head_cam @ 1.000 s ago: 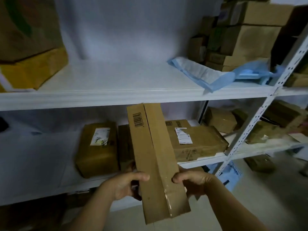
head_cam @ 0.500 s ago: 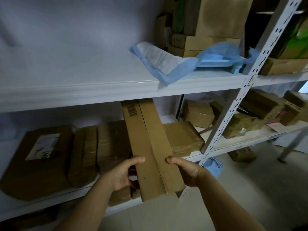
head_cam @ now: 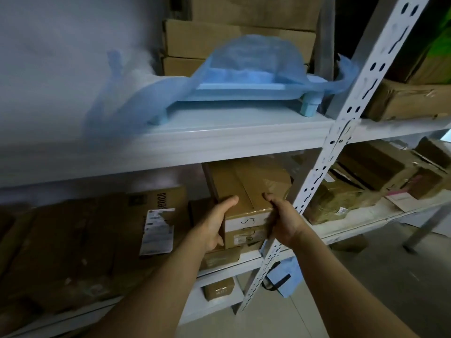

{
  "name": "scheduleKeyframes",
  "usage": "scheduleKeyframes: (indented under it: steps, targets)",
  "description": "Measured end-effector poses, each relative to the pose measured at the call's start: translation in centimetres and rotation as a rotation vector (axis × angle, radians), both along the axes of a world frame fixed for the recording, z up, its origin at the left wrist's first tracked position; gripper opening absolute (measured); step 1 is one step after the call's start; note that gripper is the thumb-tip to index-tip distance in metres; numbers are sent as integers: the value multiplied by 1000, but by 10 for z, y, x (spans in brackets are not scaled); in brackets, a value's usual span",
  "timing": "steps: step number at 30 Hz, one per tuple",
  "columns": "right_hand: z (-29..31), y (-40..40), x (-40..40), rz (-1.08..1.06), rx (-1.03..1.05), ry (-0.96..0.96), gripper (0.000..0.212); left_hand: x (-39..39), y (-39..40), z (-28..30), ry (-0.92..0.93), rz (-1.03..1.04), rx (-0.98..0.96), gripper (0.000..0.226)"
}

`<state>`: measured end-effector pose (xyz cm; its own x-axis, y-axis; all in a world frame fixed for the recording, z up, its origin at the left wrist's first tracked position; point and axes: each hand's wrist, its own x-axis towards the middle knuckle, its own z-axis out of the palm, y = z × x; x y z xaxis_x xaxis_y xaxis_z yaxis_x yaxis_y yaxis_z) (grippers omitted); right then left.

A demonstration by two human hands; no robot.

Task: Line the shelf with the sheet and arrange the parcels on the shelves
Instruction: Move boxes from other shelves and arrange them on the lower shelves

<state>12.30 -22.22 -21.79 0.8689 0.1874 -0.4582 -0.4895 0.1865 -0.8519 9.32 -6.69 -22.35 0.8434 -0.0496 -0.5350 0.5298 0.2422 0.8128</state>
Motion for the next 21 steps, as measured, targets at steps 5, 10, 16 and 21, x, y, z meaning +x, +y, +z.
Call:
scheduleKeyframes:
  steps: [5, 10, 16, 21]
  targets:
    - [-21, -8, 29, -22, -56, 17, 25, 23, -19, -15, 70, -5, 16, 39]
    - [-31, 18, 33, 104, -87, 90, 30, 24, 5, -27, 109, 136, 88, 41]
    - [-41, 50, 21, 207, -204, 36, 21, 20, 21, -42, 132, 255, 396, 42]
    - [-29, 56, 18, 287, -338, -2, 22, 8, 25, -40, 136, 226, 528, 34]
